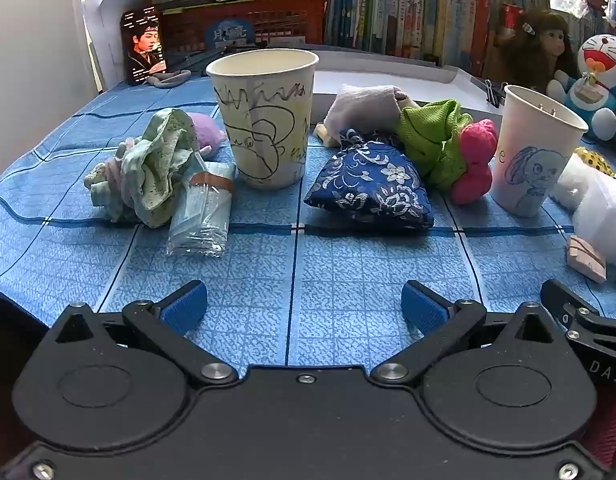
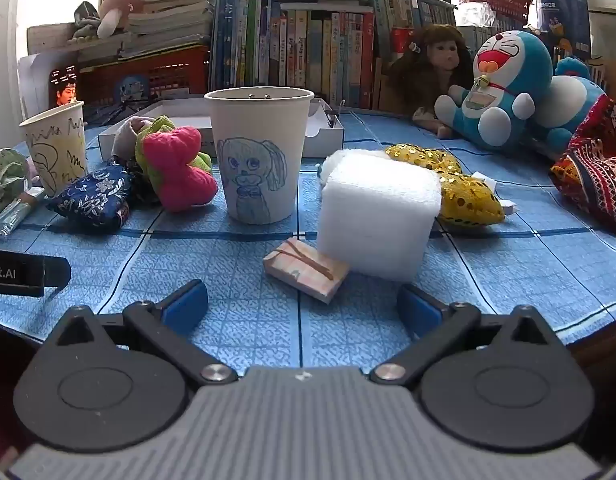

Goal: Organize soft objects

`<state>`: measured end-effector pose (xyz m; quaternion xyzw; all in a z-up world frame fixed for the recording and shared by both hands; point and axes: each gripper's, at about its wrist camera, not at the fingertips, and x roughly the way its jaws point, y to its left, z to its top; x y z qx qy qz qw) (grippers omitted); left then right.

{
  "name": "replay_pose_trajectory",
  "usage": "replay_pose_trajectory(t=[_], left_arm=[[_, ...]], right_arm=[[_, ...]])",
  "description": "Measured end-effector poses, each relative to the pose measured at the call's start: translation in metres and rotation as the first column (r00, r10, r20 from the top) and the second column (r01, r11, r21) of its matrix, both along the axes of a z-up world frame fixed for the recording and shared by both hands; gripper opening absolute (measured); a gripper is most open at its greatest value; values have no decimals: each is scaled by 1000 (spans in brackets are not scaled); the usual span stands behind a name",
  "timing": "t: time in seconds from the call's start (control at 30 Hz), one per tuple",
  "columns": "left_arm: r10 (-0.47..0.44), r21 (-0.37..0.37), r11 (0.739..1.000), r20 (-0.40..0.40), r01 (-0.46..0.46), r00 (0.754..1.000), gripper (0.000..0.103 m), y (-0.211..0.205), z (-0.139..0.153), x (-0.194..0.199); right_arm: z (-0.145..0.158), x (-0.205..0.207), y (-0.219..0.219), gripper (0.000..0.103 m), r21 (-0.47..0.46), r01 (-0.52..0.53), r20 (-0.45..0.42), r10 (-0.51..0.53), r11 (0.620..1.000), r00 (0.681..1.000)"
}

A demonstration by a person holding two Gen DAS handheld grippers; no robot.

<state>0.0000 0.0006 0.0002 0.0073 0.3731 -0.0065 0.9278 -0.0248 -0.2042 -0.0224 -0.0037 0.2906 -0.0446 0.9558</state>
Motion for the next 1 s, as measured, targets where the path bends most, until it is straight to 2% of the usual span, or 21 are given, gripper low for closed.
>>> replay_pose_trajectory(t=[0.2,0.33,0.47,1.0], left_arm=[[-14,-3,1000,-2,14,1000,103,2,-1,0],[-9,0,1000,31,9,999,103,0,-2,-10],[-17,-1,1000,-8,16,1000,103,0,1,-3],[-18,-2,1000,-9,18,1000,103,1,0,-2]], right_arm=[[0,0,0,103,6,1,-10,0,1000,1000],[0,1,0,103,9,2,-12,-1,1000,1000],[0,1,0,103,9,1,-12,-1,1000,1000],[0,1,1,103,9,1,-13,-1,1000,1000]])
